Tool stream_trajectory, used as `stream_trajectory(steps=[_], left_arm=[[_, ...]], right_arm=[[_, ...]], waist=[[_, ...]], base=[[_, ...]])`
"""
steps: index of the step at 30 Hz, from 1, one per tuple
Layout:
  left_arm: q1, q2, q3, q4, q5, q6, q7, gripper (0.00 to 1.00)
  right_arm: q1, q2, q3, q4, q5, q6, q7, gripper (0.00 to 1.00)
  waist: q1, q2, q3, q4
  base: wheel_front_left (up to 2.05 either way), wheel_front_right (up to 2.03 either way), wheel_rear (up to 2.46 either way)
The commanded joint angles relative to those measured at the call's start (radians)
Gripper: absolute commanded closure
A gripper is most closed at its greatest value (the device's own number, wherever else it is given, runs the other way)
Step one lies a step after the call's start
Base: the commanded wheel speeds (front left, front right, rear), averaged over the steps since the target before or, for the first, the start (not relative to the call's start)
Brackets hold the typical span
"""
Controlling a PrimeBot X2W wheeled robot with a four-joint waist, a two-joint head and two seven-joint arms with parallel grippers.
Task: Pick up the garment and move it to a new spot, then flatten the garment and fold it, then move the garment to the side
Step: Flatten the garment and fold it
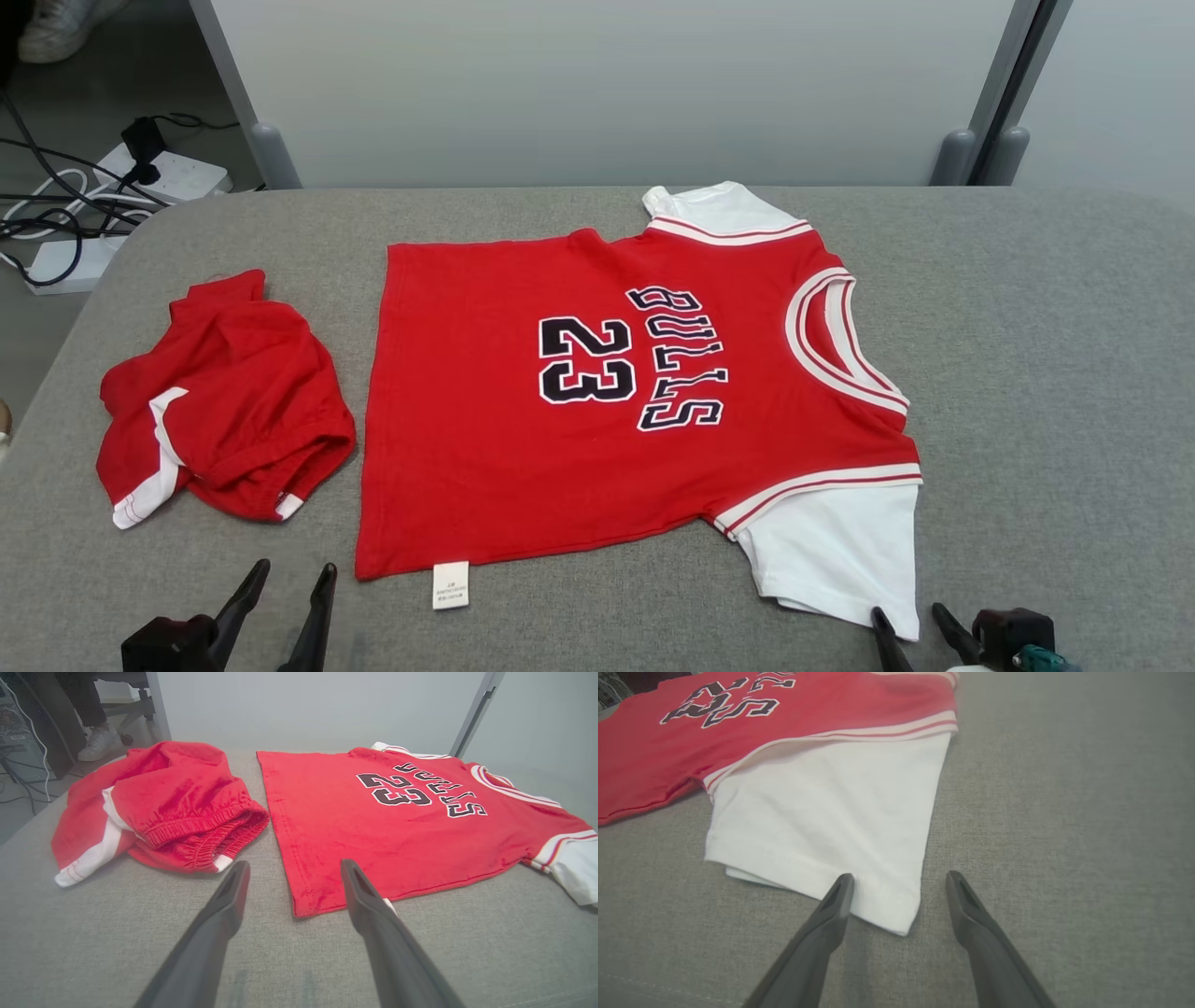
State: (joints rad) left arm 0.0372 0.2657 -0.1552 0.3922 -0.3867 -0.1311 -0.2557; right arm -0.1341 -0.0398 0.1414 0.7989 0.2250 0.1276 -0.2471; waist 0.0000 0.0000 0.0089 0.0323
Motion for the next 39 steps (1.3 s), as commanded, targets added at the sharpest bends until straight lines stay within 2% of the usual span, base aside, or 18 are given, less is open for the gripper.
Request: stream_trajectory(steps=[1,4,5,7,9,10,11,13,14,15,20,29,39], left_arm=[[-0.032,0.025,0.032,-0.028,-0.019,0.000,-0.006,0.00],[-0.028,0.030,0.031,-0.030,-0.025,0.000,-0.006,0.00],[-0.027,0.031,0.030,-0.030,-0.027,0.000,-0.006,0.00],[-0.028,0.032,0.028,-0.032,-0.030,0.000,-0.006,0.00],[-0.028,0.033,0.025,-0.035,-0.033,0.000,-0.006,0.00],[-0.029,0.034,0.023,-0.037,-0.035,0.000,-0.006,0.00],[-0.030,0.034,0.020,-0.039,-0.035,0.000,-0.006,0.00],[-0.031,0.037,0.014,-0.043,-0.039,0.000,-0.006,0.00],[-0.032,0.039,0.011,-0.045,-0.040,0.000,-0.006,0.00],[-0.032,0.040,0.009,-0.047,-0.042,0.000,-0.006,0.00],[-0.036,0.042,-0.018,-0.061,-0.055,0.000,-0.006,0.00],[-0.061,0.051,-0.145,-0.010,-0.145,0.000,-0.006,0.00],[-0.115,0.069,-0.135,0.091,-0.201,0.000,-0.006,0.00]], right_arm=[[-0.022,-0.010,0.028,-0.005,0.008,0.003,-0.014,0.00],[-0.025,-0.010,0.040,0.006,0.014,0.003,-0.014,0.00],[-0.025,-0.010,0.044,0.009,0.017,0.003,-0.014,0.04],[-0.029,-0.010,0.053,0.020,0.022,0.003,-0.014,0.22],[-0.033,-0.010,0.058,0.021,0.030,0.003,-0.014,0.32],[-0.035,-0.010,0.058,0.020,0.032,0.003,-0.014,0.44],[-0.037,-0.010,0.059,0.019,0.035,0.003,-0.015,0.51],[-0.041,-0.010,0.060,0.015,0.038,0.003,-0.015,0.58],[-0.042,-0.010,0.061,0.014,0.039,0.003,-0.015,0.76],[-0.043,-0.010,0.062,0.012,0.039,0.003,-0.015,1.00],[-0.041,-0.010,0.053,0.000,0.027,0.003,-0.015,1.00],[-0.023,-0.010,0.056,-0.055,0.005,0.003,-0.015,1.00],[-0.033,-0.010,0.118,-0.119,0.001,0.003,-0.015,1.00]], waist=[[0.0000,0.0000,0.004,0.001],[0.0000,0.0000,0.009,0.000],[0.0000,0.0000,0.010,-0.001],[0.0000,0.0000,0.014,-0.001],[0.0000,0.0000,0.017,-0.001],[0.0000,0.0000,0.019,-0.001],[0.0000,0.0000,0.021,-0.001],[0.0000,0.0000,0.025,-0.001],[0.0000,0.0000,0.027,-0.001],[0.0000,0.0000,0.029,-0.001],[0.0000,0.0000,0.033,-0.005],[0.0000,0.0000,0.057,-0.052],[0.0000,0.0000,0.105,-0.115]], base=[[0.00,0.00,0.00],[0.00,0.00,0.00],[0.00,0.00,0.00],[0.00,0.00,0.00],[0.00,0.00,0.00],[0.00,0.00,0.00],[0.00,0.00,0.00],[0.00,0.00,0.00],[0.00,0.00,0.00],[0.00,0.00,0.00],[0.00,0.00,0.00],[0.00,0.00,0.00],[0.00,0.00,0.00]])
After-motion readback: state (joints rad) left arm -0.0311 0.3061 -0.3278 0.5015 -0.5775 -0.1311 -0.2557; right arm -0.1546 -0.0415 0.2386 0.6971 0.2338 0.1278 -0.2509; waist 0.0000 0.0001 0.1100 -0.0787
